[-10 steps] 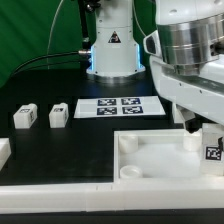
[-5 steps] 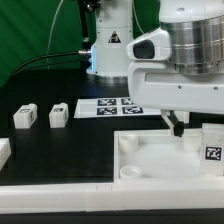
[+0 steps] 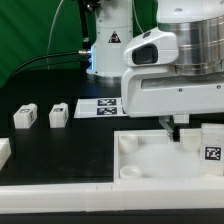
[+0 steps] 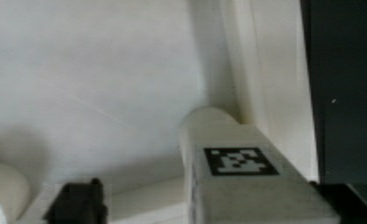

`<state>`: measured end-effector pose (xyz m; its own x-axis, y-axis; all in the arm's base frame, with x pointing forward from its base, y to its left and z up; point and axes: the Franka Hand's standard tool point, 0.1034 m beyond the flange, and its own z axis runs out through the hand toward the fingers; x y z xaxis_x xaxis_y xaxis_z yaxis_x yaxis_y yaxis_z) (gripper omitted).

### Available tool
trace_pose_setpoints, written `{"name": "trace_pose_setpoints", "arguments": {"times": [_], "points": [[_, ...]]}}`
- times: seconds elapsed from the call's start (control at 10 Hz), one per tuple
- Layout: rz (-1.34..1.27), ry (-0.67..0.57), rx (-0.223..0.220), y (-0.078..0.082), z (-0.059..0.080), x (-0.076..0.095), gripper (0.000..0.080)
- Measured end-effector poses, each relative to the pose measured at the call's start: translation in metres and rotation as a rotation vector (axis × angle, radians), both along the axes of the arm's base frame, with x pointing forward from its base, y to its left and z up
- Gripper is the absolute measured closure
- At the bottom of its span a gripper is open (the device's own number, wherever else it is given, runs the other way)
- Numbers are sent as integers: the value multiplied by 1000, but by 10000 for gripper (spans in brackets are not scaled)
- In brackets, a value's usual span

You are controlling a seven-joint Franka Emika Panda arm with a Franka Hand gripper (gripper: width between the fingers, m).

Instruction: Assemble one leg

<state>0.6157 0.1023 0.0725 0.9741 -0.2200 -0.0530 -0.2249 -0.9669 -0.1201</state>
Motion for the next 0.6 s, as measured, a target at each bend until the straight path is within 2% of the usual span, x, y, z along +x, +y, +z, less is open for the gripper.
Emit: {"name": "trace_pose_setpoints", "arguments": {"times": [0.1,0.2,0.6], "points": [[0,0,0,0,0,0,409],[0,0,0,0,0,0,508],[-43,5,0,0,0,0,507]]}}
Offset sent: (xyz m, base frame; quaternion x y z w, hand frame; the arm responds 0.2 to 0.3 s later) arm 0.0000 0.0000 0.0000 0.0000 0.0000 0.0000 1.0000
